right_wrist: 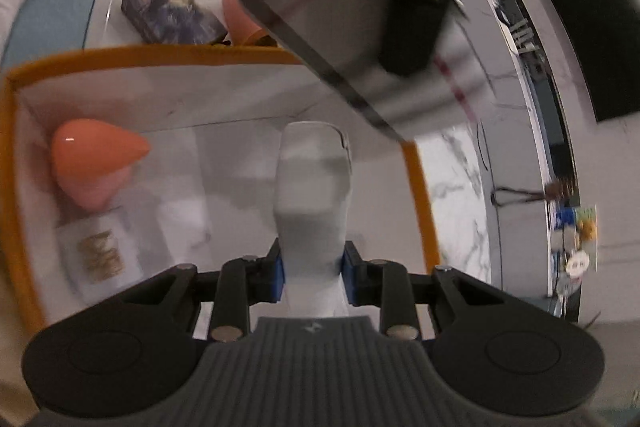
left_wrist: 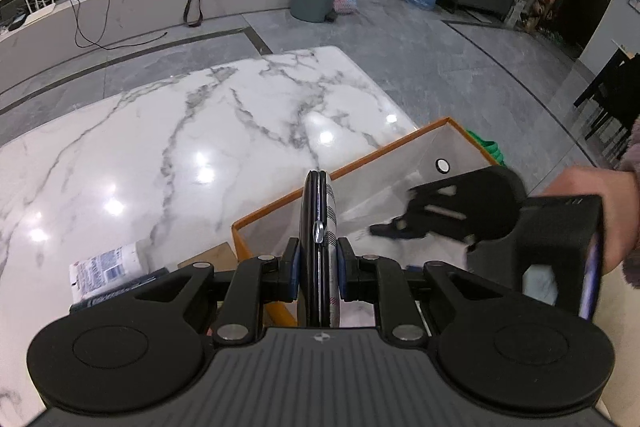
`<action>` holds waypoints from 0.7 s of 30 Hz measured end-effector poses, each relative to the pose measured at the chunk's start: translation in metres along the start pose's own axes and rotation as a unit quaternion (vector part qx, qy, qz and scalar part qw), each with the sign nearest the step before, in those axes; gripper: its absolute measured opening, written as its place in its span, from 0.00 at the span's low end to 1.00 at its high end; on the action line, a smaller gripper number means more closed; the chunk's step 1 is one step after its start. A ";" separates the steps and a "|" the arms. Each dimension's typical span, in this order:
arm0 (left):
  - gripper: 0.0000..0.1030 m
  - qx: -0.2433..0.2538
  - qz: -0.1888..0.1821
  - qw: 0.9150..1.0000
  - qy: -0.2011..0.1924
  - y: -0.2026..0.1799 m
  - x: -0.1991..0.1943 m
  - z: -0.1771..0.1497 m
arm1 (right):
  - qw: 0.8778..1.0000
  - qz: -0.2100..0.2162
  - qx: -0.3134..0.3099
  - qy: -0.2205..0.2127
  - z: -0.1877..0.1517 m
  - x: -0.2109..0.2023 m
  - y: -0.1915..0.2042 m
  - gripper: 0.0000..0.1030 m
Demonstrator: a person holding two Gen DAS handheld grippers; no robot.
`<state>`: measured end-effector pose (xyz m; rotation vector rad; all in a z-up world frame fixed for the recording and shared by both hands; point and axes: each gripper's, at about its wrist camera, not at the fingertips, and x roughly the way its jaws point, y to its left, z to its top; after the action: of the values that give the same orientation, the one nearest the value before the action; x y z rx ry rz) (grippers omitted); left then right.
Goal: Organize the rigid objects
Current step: 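Lower the white tube into the orange box with the right tool while the left carries the case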
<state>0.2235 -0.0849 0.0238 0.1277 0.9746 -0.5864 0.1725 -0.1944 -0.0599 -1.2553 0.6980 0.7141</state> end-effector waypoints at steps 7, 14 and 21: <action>0.19 0.009 0.011 1.000 0.007 0.004 0.019 0.006 | 0.999 -0.014 -0.011 -0.035 0.004 0.026 -0.001 0.27; 0.19 0.024 0.009 1.000 0.009 0.001 0.024 0.003 | 0.999 0.003 -0.025 -0.039 -0.005 0.039 0.010 0.28; 0.19 0.026 0.009 1.000 0.013 -0.001 0.027 0.003 | 0.996 0.065 0.057 -0.031 -0.011 0.036 -0.013 0.46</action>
<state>0.2368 -0.0985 0.0037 0.1902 0.9827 -0.5957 0.2040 -0.2044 -0.0829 -1.0858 0.7627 0.8051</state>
